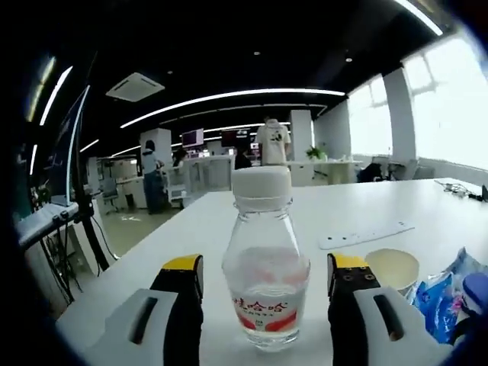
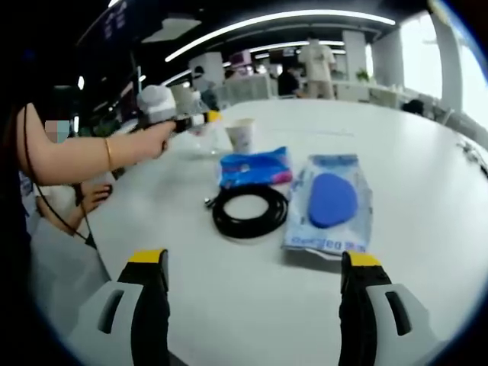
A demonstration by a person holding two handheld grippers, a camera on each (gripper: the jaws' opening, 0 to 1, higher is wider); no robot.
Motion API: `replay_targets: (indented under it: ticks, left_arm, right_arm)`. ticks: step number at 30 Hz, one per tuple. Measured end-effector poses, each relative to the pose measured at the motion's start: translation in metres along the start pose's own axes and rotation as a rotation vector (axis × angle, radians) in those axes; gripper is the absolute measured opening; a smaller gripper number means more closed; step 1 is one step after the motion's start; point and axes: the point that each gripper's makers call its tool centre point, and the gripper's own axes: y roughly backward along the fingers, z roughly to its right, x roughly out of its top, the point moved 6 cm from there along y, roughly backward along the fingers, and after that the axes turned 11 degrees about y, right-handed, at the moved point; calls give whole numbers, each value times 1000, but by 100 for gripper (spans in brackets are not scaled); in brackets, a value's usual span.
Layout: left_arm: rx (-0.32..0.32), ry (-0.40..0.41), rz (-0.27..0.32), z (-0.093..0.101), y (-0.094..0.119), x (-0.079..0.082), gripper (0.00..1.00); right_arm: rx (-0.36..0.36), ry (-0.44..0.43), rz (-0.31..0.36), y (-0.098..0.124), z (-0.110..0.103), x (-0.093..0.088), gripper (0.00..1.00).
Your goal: Arrange the tabletop items into an orderly group along one side of the table until the central work area is clear of visible clutter.
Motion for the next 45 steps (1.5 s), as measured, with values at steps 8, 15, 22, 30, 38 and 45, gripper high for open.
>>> replay_targets:
  ticks: [8, 15, 22, 30, 38, 45]
  left_arm:
    - [-100, -47, 0, -4, -3, 7, 50]
    - [-131, -55, -17, -3, -4, 6, 45]
    - [-131, -49, -27, -2, -4, 2, 41]
    - [-71, -32, -37, -1, -5, 3, 40]
    - [-6, -23, -45, 1, -5, 3, 40]
    - [23, -22, -40, 3, -4, 2, 40]
  right_arm:
    - [-2, 2, -4, -1, 0, 0, 92]
    - [-4, 1, -7, -1, 0, -1, 91]
    - [-7, -2, -6, -1, 1, -1, 91]
    - [-2, 4, -12, -2, -1, -2, 91]
    - [-2, 4, -12, -2, 0, -2, 91]
    - [4, 6, -14, -3, -1, -2, 91]
